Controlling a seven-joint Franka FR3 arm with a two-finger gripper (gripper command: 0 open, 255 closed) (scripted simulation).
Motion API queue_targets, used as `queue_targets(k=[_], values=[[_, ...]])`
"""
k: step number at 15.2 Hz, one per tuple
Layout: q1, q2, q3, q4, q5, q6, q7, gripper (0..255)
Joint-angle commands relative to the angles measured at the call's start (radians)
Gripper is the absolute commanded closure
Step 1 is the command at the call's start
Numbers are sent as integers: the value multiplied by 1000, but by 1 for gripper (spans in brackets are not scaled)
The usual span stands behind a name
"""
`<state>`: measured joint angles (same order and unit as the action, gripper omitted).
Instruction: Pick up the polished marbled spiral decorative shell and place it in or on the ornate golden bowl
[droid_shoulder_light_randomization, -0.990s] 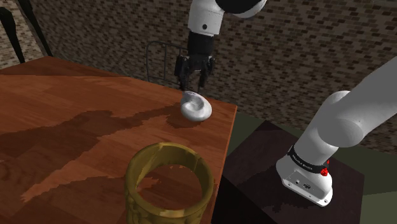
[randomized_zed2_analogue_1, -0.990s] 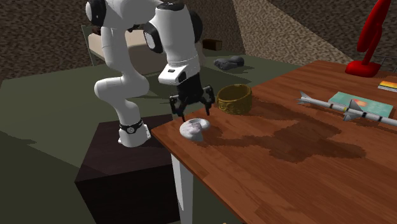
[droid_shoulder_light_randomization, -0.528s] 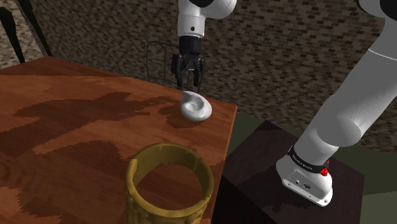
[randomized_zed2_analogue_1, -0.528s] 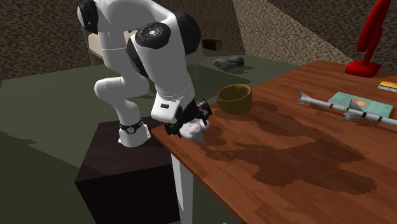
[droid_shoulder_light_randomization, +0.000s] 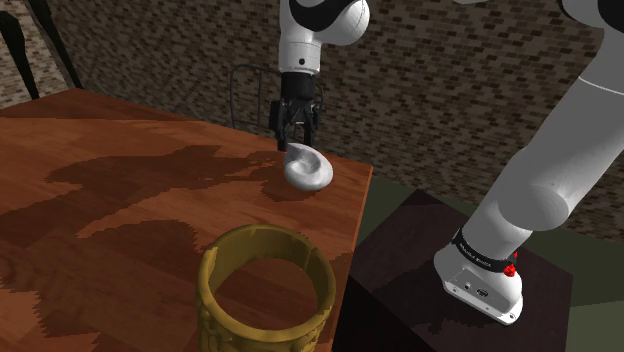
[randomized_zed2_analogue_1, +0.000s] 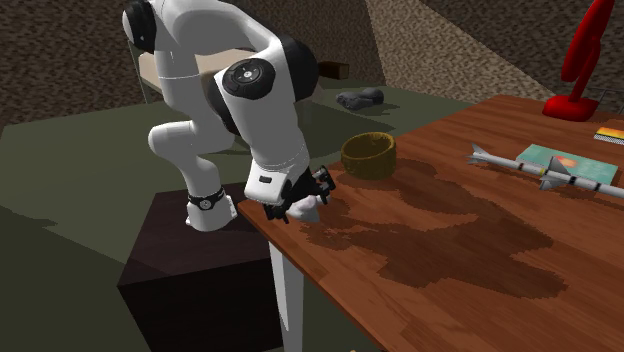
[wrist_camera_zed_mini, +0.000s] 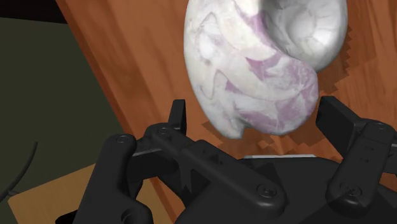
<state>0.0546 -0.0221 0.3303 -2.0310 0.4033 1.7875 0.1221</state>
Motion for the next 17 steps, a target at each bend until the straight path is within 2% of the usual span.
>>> queue_targets(k=[1,4,5,14,17], values=[[0,0,0,-1,0,1,0,0],[0,0,0,0,0,1,0,0],[0,0,0,0,0,1,0,255],[0,0,0,-1,0,1,0,255],[-2,-11,-2,28,0,-36,11,255]])
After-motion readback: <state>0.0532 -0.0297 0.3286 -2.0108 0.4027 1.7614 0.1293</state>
